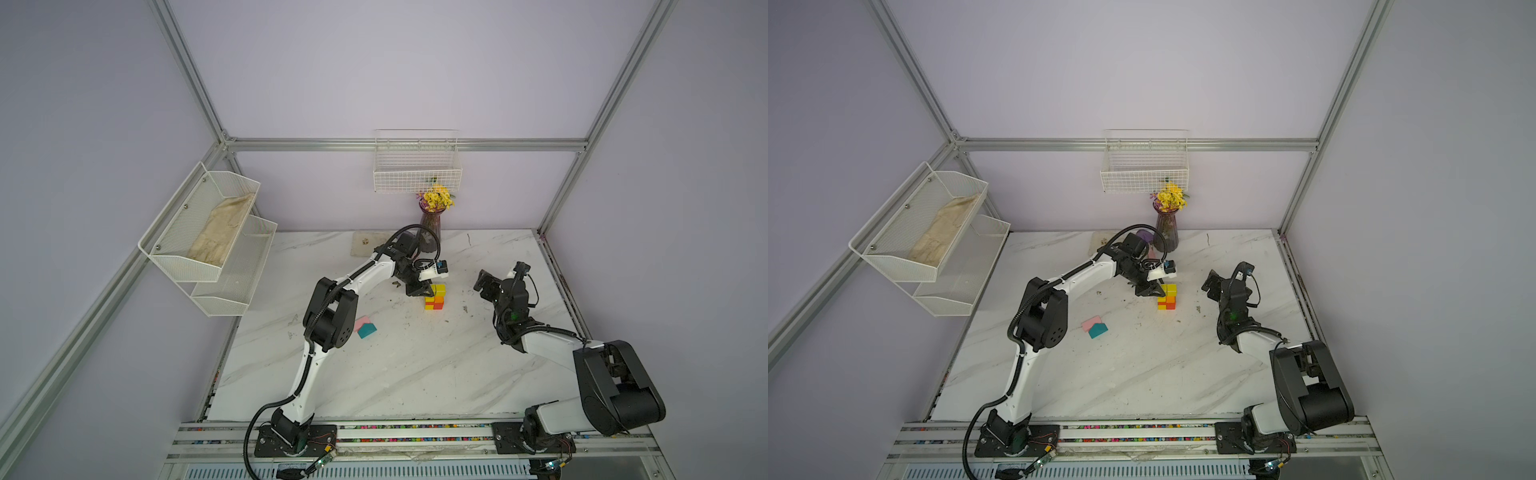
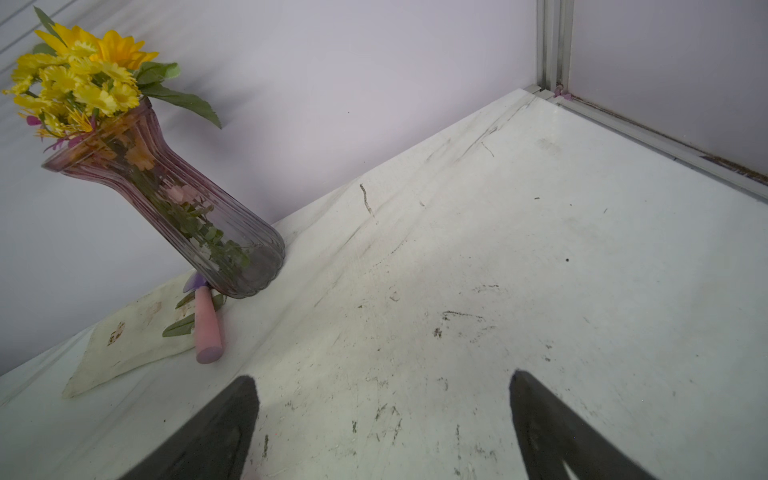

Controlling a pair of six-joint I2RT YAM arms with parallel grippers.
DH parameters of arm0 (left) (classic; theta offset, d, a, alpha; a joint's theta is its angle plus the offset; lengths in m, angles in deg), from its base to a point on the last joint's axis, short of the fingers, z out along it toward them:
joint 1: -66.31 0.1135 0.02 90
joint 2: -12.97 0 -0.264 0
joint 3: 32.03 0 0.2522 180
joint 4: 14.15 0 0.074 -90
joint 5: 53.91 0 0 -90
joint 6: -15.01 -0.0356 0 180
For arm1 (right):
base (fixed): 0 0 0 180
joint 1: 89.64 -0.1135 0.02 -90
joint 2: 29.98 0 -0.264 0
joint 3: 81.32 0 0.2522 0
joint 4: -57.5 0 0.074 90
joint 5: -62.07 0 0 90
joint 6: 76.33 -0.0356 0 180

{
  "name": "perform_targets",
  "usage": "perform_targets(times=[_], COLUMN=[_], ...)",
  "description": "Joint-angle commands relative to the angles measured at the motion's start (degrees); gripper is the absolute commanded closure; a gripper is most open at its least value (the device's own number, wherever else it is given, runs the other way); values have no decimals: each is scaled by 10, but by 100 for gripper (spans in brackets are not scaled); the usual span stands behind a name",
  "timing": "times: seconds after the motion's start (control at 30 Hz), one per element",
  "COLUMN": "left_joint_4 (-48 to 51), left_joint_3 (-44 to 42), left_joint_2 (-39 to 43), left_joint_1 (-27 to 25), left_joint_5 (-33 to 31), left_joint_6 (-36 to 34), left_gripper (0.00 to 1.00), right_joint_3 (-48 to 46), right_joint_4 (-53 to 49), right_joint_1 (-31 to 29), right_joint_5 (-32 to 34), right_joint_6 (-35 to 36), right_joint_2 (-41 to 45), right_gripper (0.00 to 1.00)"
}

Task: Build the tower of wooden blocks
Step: 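Lower the yellow cube onto the stack and open the left gripper, then raise and draw the left gripper back from the stack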

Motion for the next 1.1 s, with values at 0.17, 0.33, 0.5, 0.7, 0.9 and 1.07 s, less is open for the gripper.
perform_targets(times=[0.17,0.33,0.5,0.7,0.9,1.07], left_joint_4=[0,0,-36,-322,-541,-533], left_joint_3=[33,-3,-103,-372,-574,-612], left_joint_2=[26,90,210,418,579,551], left_joint_1=[-4,-13,-13,-11,16,51], left_joint_5=[4,-10,3,-109,-271,-246], left_joint_6=[4,11,71,280,537,660], left_gripper=[0,0,0,0,0,0], right_joint_3=[9,11,23,61,62,62], right_joint_4=[23,20,4,-72,-142,-156], right_joint_1=[1,1,1,1,0,0], right_joint_5=[-2,-3,-12,-18,-15,-42], right_joint_6=[3,4,8,1,-12,-2], right_joint_2=[0,-3,-16,-38,-8,-3], right_gripper=[4,5,6,10,13,13])
